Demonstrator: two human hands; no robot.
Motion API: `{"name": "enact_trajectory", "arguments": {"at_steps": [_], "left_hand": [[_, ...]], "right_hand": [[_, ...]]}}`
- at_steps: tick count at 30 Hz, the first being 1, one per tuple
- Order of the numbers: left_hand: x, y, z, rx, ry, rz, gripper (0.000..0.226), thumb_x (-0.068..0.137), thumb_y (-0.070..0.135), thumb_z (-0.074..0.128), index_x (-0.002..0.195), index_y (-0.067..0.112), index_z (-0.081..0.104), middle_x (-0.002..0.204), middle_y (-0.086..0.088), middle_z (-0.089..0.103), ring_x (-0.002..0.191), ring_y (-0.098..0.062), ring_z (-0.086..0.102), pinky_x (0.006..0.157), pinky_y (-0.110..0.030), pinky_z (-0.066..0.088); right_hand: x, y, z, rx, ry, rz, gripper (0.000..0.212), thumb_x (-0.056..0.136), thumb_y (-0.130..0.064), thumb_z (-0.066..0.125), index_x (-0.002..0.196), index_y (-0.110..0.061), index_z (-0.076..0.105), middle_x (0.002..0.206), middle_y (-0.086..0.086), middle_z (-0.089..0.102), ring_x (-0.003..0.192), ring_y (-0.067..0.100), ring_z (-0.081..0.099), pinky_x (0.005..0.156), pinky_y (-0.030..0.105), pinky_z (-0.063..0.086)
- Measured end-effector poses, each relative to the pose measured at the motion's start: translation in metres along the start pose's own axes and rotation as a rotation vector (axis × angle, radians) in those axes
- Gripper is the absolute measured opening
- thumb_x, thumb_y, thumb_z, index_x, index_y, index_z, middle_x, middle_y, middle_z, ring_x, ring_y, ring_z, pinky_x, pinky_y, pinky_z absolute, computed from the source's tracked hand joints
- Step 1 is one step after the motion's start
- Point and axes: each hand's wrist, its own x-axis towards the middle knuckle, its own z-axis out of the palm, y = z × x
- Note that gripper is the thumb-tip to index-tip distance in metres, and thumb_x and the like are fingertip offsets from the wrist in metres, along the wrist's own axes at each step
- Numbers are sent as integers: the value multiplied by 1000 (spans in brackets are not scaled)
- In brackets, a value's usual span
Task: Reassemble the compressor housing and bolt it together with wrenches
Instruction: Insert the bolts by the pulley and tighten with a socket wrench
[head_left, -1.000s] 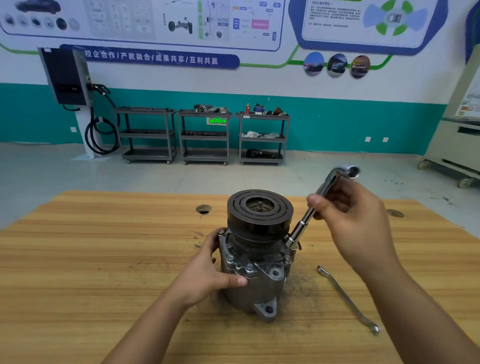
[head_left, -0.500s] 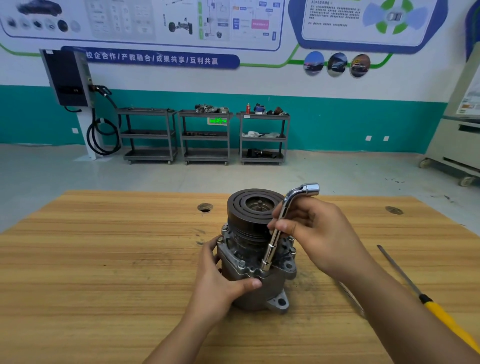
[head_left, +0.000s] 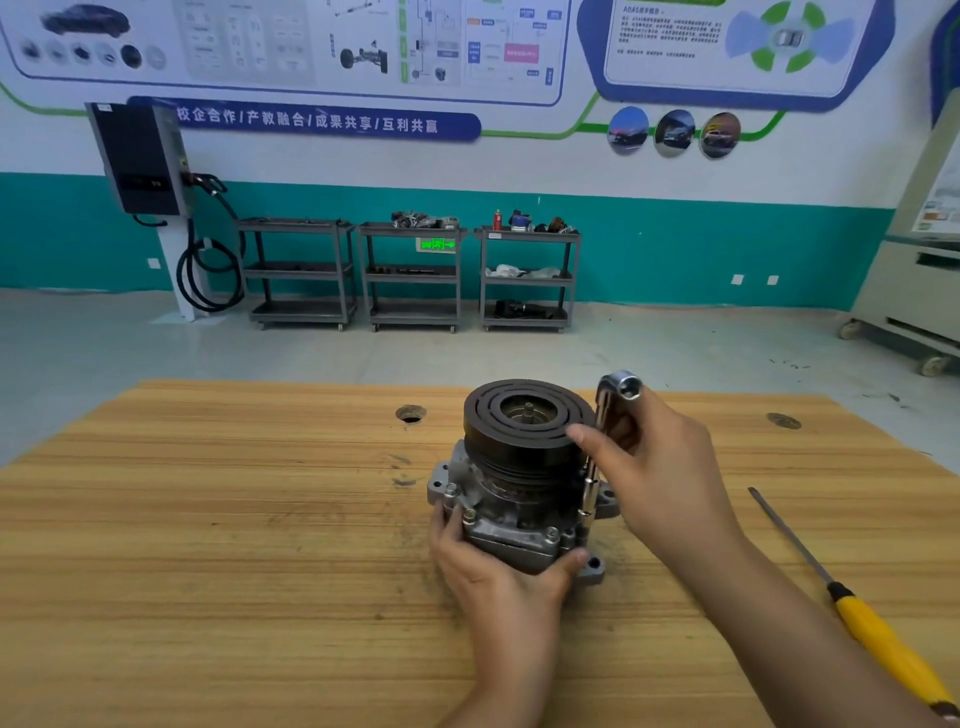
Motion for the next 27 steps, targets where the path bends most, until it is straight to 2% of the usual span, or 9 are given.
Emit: {"name": "enact_trajectory", "arguments": {"at_steps": [3,5,9,11,14,17,20,23,27], "left_hand": [[-12,2,7,-4,34,27,111,37,12,95,128,-3,32,144,-16,23,135,-27,24,113,-45,24],[-25,-3,6,10,14,64,113,33,10,95,129,8,36,145,-8,19,135,-21,20,112,-39,24],[-56,-6,0,12,-92,175,101,32,44,84,121,37,37,143,14,12,136,-24,23,107,-33,28],[-64,-4,-1,5,-89,255,91,40,53,71,125,43,40,145,8,20,133,-26,33,105,-26,32],[-57,-1,-13,3,25,323,77,52,48,64,122,63,35,137,20,39,120,-14,47,89,-34,45],[-35,-6,-28,64,65,318,72,56,32,73,119,37,38,114,-5,46,99,-23,53,76,-28,46],[-7,-1,-41,61,-66,81,85,59,10,88,122,25,33,122,0,33,117,-20,38,99,-29,34],[15,2,-48,61,-278,-28,105,59,23,88,140,32,22,132,15,26,127,-6,27,106,-26,25],[29,-1,-54,106,-449,-89,122,58,31,89,149,30,9,144,14,26,136,-10,27,113,-34,27]], "right_hand": [[3,10,-2,-54,27,26,38,80,-20,72,66,-35,41,60,-15,51,59,-6,52,58,3,37],[8,17,-2,-98,37,33,34,82,-21,71,68,-34,42,64,-15,52,59,-2,49,55,7,37],[20,30,-2,-106,67,67,19,83,-20,70,78,-23,51,67,-14,54,65,-2,49,52,11,35],[24,36,-4,-70,75,97,19,82,-18,70,76,-21,53,67,-13,55,65,-1,50,55,8,37],[24,42,-17,41,126,137,17,83,-16,68,75,-24,56,71,-11,61,68,5,59,61,11,42],[25,44,-37,292,110,165,20,85,-6,63,79,-24,60,72,-5,68,70,8,66,60,18,52],[22,41,-41,334,-48,174,20,86,-1,60,81,-21,62,70,-3,70,70,8,68,60,18,53],[21,39,-35,295,-136,167,22,84,1,62,80,-20,62,72,-2,69,71,10,67,61,22,54],[23,38,-38,252,-192,149,22,85,2,61,81,-20,61,73,-3,68,71,5,65,61,20,53]]}}
